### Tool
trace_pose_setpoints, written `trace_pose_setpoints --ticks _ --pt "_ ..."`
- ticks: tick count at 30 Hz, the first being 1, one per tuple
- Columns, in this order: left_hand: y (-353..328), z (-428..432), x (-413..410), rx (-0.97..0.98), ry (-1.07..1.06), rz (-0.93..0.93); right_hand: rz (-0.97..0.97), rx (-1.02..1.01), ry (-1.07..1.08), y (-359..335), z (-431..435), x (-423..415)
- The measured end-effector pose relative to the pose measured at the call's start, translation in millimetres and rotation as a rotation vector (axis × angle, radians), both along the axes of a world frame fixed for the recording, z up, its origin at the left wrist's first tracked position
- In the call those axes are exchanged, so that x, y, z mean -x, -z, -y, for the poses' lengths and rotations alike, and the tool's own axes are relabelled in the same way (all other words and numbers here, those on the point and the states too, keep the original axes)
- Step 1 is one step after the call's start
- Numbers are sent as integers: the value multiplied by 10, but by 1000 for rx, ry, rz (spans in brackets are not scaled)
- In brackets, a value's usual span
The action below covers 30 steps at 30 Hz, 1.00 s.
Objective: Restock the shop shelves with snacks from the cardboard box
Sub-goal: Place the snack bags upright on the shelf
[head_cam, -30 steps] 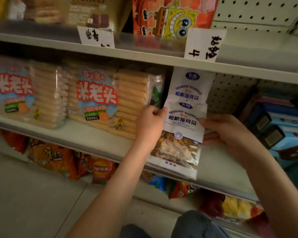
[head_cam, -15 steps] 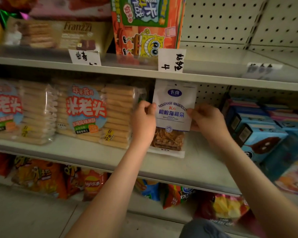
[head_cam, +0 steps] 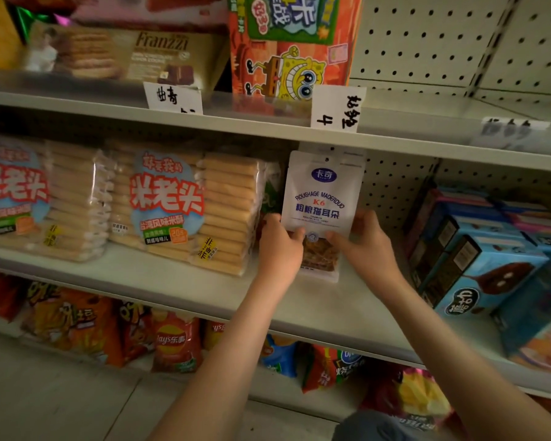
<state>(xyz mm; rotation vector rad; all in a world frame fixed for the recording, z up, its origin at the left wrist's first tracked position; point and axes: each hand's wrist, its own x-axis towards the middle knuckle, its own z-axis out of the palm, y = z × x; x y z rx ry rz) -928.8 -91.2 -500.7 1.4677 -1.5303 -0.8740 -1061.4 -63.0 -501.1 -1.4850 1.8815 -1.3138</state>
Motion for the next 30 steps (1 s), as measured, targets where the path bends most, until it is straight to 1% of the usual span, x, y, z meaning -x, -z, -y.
trace_pose_setpoints --ticks 2,5,8,10,14,23,27,30 --pt "72 26 -7 -66 16 31 -24 -26 6 57 12 -9" --pt "98 43 0 -90 26 44 -44 -70 20 132 57 7" --pt "103 60 -3 -94 32 38 -77 -244 -70 218 141 38" --pt "106 68 -13 -94 42 37 -33 -312 -126 276 198 66" --pt "119 77 -14 -93 44 34 67 -299 -169 316 260 92" --pt "165 83 22 -61 28 53 81 -272 -246 327 285 163" --pt "198 135 43 -64 32 73 46 -320 -306 241 290 189" --pt "176 137 50 -108 26 82 98 -372 -371 102 258 187"
